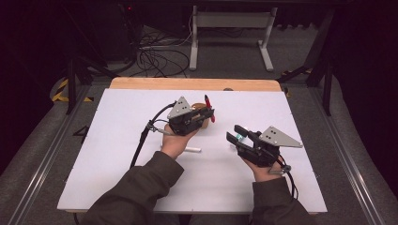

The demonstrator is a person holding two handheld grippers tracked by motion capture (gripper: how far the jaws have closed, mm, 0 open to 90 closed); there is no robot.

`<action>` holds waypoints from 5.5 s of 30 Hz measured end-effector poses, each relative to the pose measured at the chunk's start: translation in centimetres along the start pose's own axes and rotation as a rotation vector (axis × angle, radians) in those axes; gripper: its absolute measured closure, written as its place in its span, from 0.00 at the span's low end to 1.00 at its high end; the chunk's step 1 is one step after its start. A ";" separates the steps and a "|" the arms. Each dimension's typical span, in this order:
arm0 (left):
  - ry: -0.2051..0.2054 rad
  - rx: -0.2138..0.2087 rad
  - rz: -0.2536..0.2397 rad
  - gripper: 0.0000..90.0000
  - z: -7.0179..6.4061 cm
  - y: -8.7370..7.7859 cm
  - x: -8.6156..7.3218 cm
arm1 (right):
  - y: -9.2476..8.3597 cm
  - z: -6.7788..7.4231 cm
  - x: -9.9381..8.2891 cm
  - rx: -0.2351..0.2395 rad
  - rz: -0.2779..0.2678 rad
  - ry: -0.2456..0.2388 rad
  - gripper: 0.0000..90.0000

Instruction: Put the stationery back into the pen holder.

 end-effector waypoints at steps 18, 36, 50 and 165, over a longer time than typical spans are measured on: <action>-0.039 0.129 0.009 0.88 2.9 1.0 -1.0 | 0.0 -0.2 -0.1 -0.003 0.013 0.009 0.64; -0.059 0.171 0.054 0.88 4.0 2.3 -2.1 | 0.0 -0.3 -0.1 -0.002 0.022 0.015 0.64; -0.069 0.170 0.073 0.88 4.2 2.9 -2.6 | 0.1 -0.3 -0.2 -0.001 0.028 0.018 0.64; 0.073 -0.002 0.134 0.25 4.0 -8.4 -6.2 | 1.3 0.0 -0.5 0.078 0.071 0.024 0.53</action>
Point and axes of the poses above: each handheld gripper's, and its own axes: y roughly forward along the jaws, x roughly out of its top, z roughly to its left, the point moved 1 cm from there along y, roughly forward along the jaws, and after that the axes turned 9 degrees about z, right-handed, at the moved point
